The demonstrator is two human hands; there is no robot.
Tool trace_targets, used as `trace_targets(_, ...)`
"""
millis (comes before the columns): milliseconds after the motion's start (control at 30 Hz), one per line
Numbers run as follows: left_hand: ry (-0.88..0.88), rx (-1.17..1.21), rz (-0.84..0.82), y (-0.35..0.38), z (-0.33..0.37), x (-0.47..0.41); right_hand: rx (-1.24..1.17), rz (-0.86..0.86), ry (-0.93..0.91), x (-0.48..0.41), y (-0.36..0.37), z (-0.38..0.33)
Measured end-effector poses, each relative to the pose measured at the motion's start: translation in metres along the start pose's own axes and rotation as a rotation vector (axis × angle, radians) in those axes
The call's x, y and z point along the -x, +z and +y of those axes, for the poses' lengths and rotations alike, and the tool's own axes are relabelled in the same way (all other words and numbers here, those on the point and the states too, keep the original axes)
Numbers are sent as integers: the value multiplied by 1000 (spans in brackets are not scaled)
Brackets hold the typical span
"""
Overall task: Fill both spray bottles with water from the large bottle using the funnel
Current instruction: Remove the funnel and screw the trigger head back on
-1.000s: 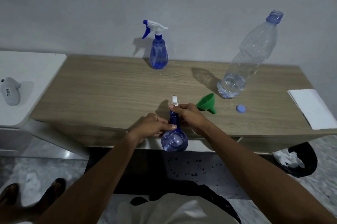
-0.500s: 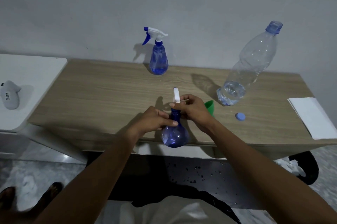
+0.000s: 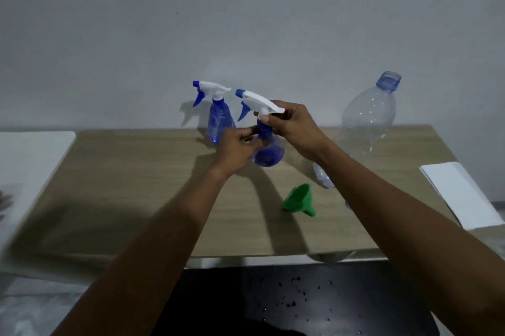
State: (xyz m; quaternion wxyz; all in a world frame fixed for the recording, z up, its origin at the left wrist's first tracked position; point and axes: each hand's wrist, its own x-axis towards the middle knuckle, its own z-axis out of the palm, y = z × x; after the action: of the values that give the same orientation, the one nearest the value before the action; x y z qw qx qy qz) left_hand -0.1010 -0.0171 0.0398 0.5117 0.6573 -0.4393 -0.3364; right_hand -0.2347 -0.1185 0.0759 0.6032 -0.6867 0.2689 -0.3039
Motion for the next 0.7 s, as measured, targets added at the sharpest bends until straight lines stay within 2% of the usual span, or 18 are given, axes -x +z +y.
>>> trace_targets(167, -16, -106, 62, 26, -28, -41, -84, 78, 74, -28, -13, 44)
trace_targets(267, -49, -222, 93, 37, -42, -55, -96, 190, 113, -41, -21, 71)
trace_targets(367, -66, -372, 175, 43, -51, -67, -113, 228, 154, -51, -25, 90)
trace_targets(700, -57, -316, 236, 56, -73, -105, -103, 298, 165, -80, -22, 128)
